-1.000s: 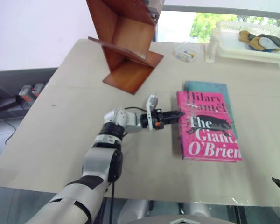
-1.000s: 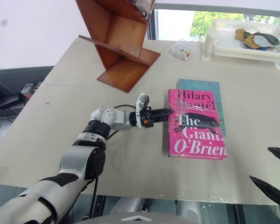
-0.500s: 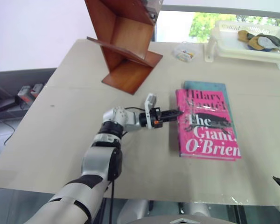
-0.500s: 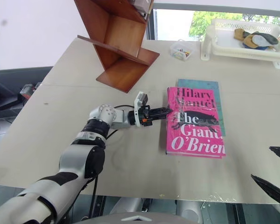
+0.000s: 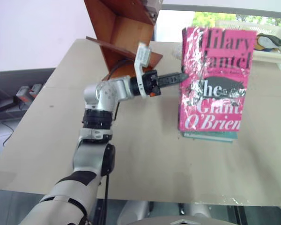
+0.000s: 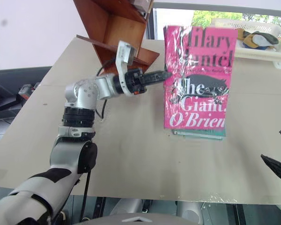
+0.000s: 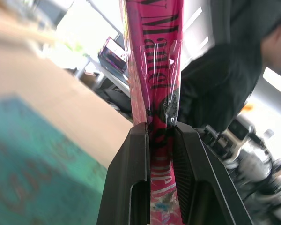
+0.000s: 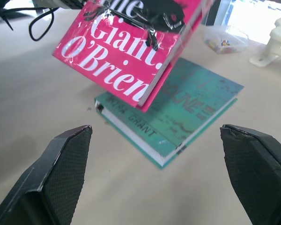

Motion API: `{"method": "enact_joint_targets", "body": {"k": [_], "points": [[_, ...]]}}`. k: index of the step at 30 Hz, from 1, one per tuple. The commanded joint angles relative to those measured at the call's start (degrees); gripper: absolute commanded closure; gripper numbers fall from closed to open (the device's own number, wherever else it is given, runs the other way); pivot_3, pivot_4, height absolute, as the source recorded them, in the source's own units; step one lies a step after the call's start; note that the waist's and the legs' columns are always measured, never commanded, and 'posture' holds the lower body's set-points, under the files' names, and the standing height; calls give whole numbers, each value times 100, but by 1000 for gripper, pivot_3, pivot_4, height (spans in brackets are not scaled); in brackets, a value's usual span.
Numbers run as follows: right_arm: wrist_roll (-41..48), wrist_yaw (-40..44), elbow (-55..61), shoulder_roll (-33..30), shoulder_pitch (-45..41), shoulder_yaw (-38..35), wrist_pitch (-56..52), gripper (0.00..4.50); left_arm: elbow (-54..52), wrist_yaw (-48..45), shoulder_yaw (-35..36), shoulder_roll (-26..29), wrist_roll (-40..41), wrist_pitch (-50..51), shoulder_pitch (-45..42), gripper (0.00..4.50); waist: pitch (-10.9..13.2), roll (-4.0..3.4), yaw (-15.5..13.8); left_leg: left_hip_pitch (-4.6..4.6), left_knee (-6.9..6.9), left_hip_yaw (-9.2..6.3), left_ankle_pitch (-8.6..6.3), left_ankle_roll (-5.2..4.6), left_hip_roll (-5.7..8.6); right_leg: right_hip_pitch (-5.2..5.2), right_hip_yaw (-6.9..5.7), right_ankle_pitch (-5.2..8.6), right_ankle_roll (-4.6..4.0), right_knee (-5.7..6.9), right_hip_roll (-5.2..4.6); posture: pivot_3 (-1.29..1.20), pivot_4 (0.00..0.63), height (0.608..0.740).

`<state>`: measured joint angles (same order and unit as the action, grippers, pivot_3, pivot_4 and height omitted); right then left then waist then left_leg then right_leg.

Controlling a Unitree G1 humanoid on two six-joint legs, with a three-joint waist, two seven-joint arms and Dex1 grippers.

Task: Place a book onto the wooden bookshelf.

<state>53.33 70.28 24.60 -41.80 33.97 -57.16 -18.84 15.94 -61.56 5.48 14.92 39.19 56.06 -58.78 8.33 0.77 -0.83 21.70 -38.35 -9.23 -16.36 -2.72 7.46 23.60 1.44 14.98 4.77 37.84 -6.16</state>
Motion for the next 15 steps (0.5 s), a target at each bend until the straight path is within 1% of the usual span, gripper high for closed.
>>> {"method": "enact_joint_targets", "body": {"k": [1, 6, 9, 12, 15], "points": [[150, 9, -302, -276, -498, 214, -87, 0, -937, -452, -530, 486, -962, -2121, -200, 4280, 3, 5, 19, -1, -1, 7, 0, 0, -4, 1, 3, -1, 0, 0, 3, 0, 150, 740], [79, 147, -839, -519, -1108, 506, -136, 0, -1296, -502, -622, 778, -1431, -3444, -341, 4280, 3, 4, -14, 3, 2, 8, 0, 0, -3, 1, -1, -3, 2, -11, 4, 0, 150, 740], [374, 169, -1170, -563, -1633, 605, -266, 0, -1497, -695, -612, 960, -1555, -4079, -266, 4280, 4, 5, -2, 6, 1, 5, 0, -1, -1, 0, -4, -4, 5, -15, 4, 0, 150, 740], [597, 220, -1510, -607, -2071, 680, -447, 0, -1476, -801, -647, 1236, -1925, -4860, -154, 4280, 3, 3, 8, 4, 1, 6, 0, -1, -2, 1, -3, -4, 5, -13, 3, 0, 150, 740], [641, 492, -1839, -771, -2441, 846, -613, 0, -1209, -796, -612, 1731, -2479, -5776, -232, 4280, 2, 0, 23, 1, 2, 12, 1, -1, -4, 2, 2, -5, 4, -9, 4, 0, 150, 740]]}}
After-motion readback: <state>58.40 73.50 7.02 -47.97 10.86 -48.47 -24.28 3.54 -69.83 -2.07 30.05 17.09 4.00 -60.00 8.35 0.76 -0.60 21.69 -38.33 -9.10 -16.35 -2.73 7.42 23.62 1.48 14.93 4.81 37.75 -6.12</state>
